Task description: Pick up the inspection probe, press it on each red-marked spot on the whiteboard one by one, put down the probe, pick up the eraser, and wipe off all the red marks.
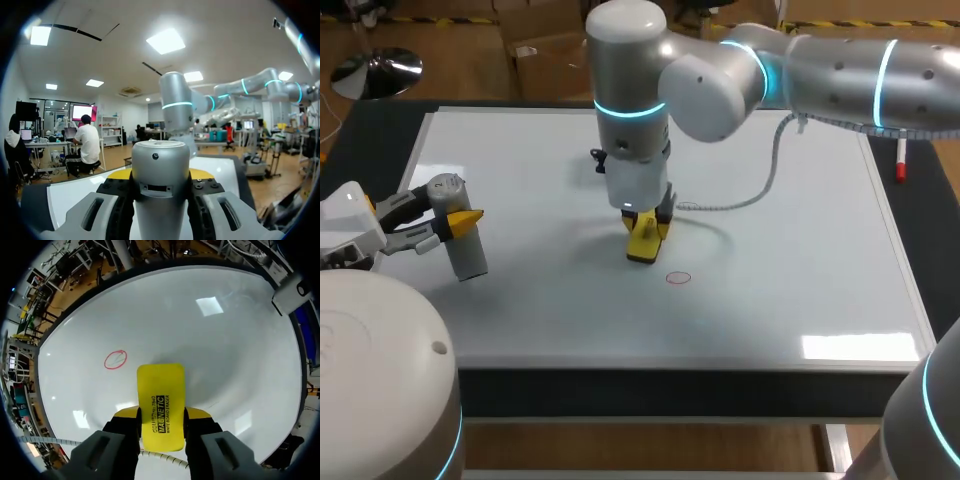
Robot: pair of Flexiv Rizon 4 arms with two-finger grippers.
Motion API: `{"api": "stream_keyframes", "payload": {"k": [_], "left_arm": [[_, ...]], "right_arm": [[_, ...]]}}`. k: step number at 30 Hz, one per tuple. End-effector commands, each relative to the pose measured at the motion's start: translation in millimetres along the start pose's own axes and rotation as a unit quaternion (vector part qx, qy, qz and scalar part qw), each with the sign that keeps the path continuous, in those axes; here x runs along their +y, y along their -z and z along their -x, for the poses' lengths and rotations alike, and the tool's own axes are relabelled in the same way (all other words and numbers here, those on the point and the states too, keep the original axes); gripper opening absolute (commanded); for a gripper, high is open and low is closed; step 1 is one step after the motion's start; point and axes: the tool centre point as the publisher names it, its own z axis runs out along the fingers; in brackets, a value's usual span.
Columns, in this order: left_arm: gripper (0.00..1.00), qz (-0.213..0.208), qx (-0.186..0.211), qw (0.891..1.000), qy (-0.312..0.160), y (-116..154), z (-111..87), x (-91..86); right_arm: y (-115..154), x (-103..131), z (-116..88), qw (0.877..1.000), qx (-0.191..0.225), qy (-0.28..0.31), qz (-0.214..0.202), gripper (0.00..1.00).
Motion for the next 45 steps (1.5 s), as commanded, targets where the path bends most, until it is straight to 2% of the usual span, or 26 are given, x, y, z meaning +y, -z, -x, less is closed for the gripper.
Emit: {"api": "stream_keyframes", "payload": {"k": [1, 7, 14, 26, 45], "left_arm": [[0.0, 0.0, -0.001, 1.0, 0.0, 0.0, -0.1, -0.8], [0.0, 0.0, -0.001, 1.0, 0.0, 0.0, -0.1, -0.8], [0.0, 0.0, -0.001, 1.0, 0.0, 0.0, -0.1, -0.8], [0.0, 0.0, -0.001, 1.0, 0.0, 0.0, -0.1, -0.8], [0.0, 0.0, -0.001, 1.0, 0.0, 0.0, -0.1, -0.8]], "right_arm": [[25.1, -2.2, -5.0, 1.0, 0.012, 0.011, -0.01, 0.0], [50.8, -13.5, -13.9, 0.999, 0.024, 0.024, -0.025, 0.0], [60.5, -28.0, -40.5, 1.0, 0.011, 0.003, -0.028, 0.0], [59.1, -32.7, -112.3, 0.997, 0.001, -0.078, -0.014, 0.0], [44.7, -22.6, -238.3, 0.978, -0.022, -0.206, -0.007, 0.0]]}}
